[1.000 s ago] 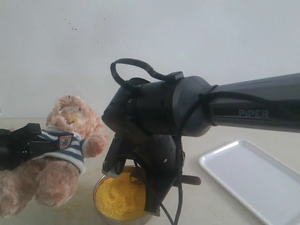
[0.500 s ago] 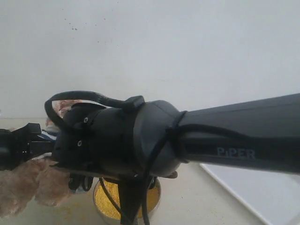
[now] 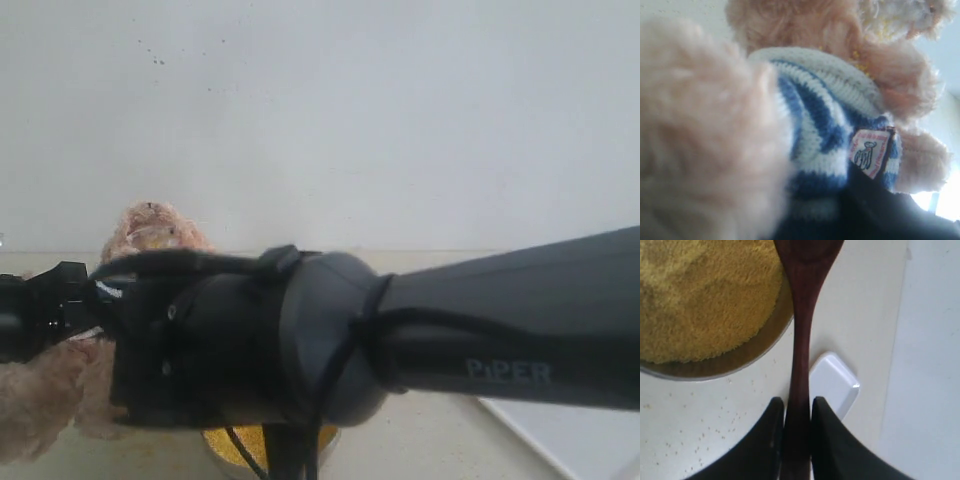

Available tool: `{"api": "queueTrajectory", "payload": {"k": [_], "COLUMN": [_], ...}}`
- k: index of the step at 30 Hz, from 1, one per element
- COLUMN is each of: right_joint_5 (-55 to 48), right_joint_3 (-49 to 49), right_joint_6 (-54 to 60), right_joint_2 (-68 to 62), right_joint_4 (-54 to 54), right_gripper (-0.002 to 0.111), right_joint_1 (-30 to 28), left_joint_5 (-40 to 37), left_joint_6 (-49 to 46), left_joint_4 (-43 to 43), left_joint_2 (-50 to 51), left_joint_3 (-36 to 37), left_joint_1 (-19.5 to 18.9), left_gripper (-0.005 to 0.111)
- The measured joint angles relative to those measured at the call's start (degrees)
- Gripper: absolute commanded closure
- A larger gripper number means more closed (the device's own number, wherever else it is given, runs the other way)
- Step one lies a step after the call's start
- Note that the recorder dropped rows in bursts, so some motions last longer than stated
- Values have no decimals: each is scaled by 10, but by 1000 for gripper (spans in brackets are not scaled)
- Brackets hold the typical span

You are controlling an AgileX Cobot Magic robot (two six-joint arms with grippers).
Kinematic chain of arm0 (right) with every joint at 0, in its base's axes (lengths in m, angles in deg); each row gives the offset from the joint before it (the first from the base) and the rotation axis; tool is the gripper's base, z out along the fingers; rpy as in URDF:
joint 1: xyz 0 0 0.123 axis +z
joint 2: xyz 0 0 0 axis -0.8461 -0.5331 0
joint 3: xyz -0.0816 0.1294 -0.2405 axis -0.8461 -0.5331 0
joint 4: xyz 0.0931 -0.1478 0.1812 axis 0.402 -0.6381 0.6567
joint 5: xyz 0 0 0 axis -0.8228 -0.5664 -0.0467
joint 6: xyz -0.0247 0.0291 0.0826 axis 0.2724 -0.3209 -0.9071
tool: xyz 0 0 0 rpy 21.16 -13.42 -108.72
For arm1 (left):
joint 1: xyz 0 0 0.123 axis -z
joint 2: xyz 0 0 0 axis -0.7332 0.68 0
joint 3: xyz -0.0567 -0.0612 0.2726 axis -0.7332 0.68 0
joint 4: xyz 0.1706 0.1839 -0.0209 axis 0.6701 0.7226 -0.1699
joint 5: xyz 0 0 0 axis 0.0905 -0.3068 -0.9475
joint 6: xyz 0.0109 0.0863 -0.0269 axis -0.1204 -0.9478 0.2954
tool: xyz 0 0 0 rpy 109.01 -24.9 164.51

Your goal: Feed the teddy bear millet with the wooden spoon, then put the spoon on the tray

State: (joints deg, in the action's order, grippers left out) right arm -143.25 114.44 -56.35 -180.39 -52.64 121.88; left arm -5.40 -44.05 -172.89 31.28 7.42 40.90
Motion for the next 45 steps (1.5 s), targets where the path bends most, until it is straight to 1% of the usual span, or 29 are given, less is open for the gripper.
{"api": "queueTrajectory", "payload": {"k": [5, 7, 10, 16, 21, 23, 26, 28, 31, 34, 36, 39, 42, 45], "right_joint_5": [0, -1, -1, -1, 25, 56, 118, 154, 208, 253, 290, 334, 342, 344], "right_joint_3": [-102, -120, -124, -124, -125, -125, -125, -125, -125, -125, -125, -125, -125, -125], "right_joint_6": [-58, -81, -108, -117, -95, -102, -111, -107, -59, 38, 102, 180, 248, 290], "right_joint_2": [5, 11, 31, 67, 80, 90, 117, 138, 157, 158, 152, 127, 89, 51], "right_joint_4": [-52, -67, -83, -83, -62, -49, -11, 26, 111, 224, 329, 483, 577, 631], "right_gripper": [109, 109, 109, 109, 109, 109, 109, 109, 109, 109, 109, 109, 109, 109], "right_joint_1": [5, 5, 5, 5, 5, -10, -70, -129, -235, -349, -419, -510, -579, -613], "left_joint_5": [0, 0, 0, 1, 3, 3, 1, 0, 0, 1, 1, 1, 1, 1], "left_joint_6": [0, 0, 0, 0, -13, -15, -15, -15, -15, -15, -15, -15, -16, -19], "left_joint_4": [0, 0, 0, 0, 0, 0, 0, 0, 0, 0, 0, 0, 0, 0], "left_joint_2": [0, 0, 0, 0, 0, 0, 0, 0, 0, 0, 0, 0, 0, 0], "left_joint_3": [0, 0, 0, 0, 0, 0, 0, 0, 0, 0, 0, 0, 0, 0], "left_joint_1": [0, 0, 0, 0, 0, 0, 0, 0, 0, 0, 0, 0, 0, 0], "left_gripper": [103, 103, 103, 103, 103, 103, 103, 103, 103, 103, 103, 103, 103, 103]}}
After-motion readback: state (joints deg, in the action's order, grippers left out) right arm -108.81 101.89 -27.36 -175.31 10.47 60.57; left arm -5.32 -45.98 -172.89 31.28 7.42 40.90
